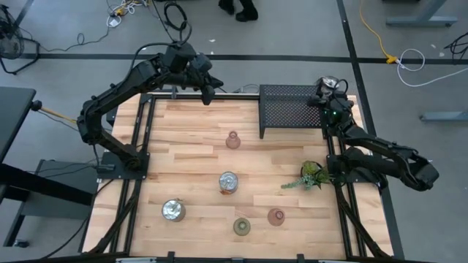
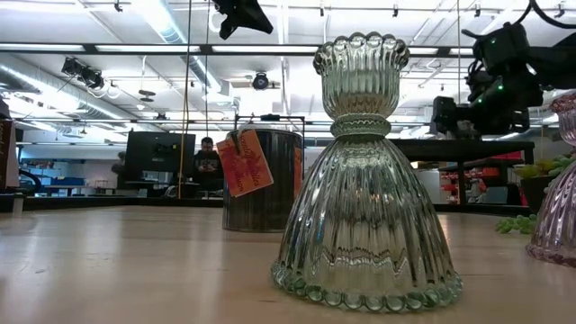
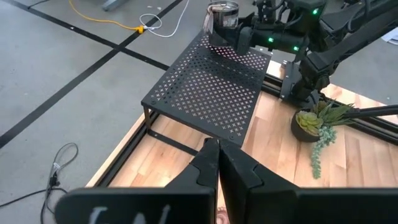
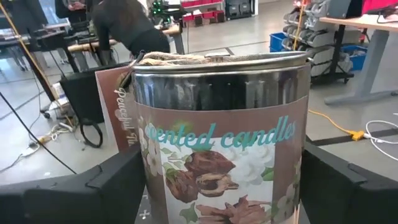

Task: Pick & Place candle stick holders
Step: Put the top silver scented candle on the shelf

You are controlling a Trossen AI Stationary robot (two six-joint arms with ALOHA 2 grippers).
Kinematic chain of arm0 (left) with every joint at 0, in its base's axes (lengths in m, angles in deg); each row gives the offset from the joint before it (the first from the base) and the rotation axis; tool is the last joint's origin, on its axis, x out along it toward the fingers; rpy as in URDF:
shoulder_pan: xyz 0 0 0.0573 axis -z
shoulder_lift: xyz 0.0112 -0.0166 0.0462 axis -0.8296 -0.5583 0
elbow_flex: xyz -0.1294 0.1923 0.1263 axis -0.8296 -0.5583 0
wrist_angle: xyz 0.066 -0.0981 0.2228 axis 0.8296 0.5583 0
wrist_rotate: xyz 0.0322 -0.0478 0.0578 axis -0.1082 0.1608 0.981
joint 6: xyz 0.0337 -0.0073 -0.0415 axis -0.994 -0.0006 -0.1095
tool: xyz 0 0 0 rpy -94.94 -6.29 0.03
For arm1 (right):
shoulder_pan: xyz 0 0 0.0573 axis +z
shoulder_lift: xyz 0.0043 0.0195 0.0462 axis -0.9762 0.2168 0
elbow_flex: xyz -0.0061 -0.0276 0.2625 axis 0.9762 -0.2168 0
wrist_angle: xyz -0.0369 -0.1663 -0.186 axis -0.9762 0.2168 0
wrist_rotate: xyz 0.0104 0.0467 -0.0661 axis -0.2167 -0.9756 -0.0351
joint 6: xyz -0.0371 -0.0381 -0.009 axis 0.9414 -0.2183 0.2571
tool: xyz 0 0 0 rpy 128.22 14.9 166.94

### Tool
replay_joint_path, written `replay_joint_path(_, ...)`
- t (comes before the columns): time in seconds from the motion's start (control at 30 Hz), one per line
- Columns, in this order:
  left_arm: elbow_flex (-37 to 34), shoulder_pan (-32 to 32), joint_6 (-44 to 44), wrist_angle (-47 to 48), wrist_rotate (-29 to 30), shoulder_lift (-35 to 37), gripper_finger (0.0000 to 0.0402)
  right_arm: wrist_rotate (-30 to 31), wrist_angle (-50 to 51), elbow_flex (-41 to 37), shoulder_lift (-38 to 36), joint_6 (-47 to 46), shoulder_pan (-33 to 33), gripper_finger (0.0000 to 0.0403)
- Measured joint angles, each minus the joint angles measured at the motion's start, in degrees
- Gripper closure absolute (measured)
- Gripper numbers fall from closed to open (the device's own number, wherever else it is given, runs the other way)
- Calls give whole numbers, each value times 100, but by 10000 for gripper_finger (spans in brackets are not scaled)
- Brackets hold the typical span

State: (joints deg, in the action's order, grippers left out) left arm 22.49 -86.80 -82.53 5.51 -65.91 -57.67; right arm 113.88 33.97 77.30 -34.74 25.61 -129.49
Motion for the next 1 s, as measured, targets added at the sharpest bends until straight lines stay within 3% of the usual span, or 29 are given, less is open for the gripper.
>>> replay_joint_path(0.23,0,2,2,2,-2,0,390,-132,-165,0,3,-449,251,71)
replay_joint_path(0.37,0,2,2,2,-2,2,390,-116,-262,0,50,-430,477,20)
replay_joint_path(0.63,0,2,13,3,-2,2,390,120,-277,0,159,-301,448,62)
replay_joint_path(1.0,0,6,15,4,-2,2,390,13,-364,0,161,-407,450,9)
